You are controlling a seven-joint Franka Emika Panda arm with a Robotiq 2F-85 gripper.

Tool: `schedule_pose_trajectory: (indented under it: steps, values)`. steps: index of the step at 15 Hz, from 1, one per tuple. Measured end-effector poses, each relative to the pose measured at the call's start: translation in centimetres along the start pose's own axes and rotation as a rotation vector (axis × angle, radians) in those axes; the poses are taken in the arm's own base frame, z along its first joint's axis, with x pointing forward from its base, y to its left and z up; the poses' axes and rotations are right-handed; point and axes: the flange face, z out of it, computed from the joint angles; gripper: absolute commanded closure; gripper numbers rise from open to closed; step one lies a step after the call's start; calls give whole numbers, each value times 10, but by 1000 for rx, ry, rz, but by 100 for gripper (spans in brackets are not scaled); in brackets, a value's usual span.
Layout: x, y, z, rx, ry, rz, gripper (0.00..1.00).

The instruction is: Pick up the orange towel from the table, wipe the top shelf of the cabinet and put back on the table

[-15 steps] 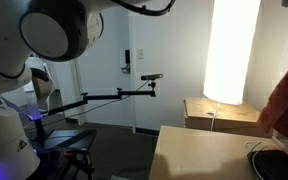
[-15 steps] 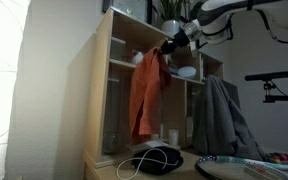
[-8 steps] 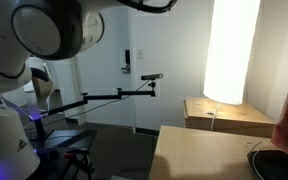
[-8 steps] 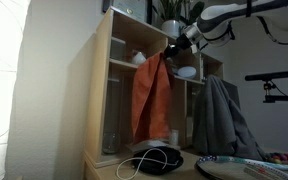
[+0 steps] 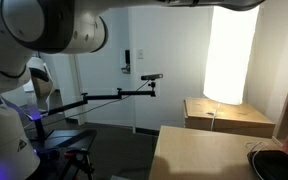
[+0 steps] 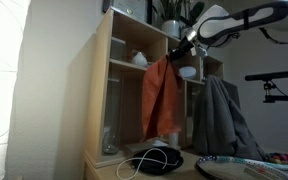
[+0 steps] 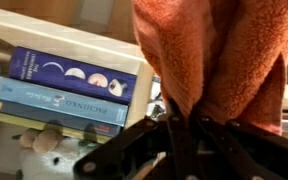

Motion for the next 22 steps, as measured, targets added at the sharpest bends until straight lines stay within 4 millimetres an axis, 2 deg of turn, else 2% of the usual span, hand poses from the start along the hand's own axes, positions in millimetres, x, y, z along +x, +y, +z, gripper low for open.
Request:
schedule_pose_trajectory:
  steps: [4, 8, 11, 16, 19, 22]
  values:
    - [0, 11, -1, -141, 0, 55, 98]
    - [0, 3, -1, -162, 3, 64, 98]
    - [3, -16, -1, -70, 5, 42, 98]
    - [12, -46, -8, 181, 49, -34, 98]
    - [15, -50, -11, 261, 82, -79, 98]
    - [14, -46, -10, 251, 82, -108, 98]
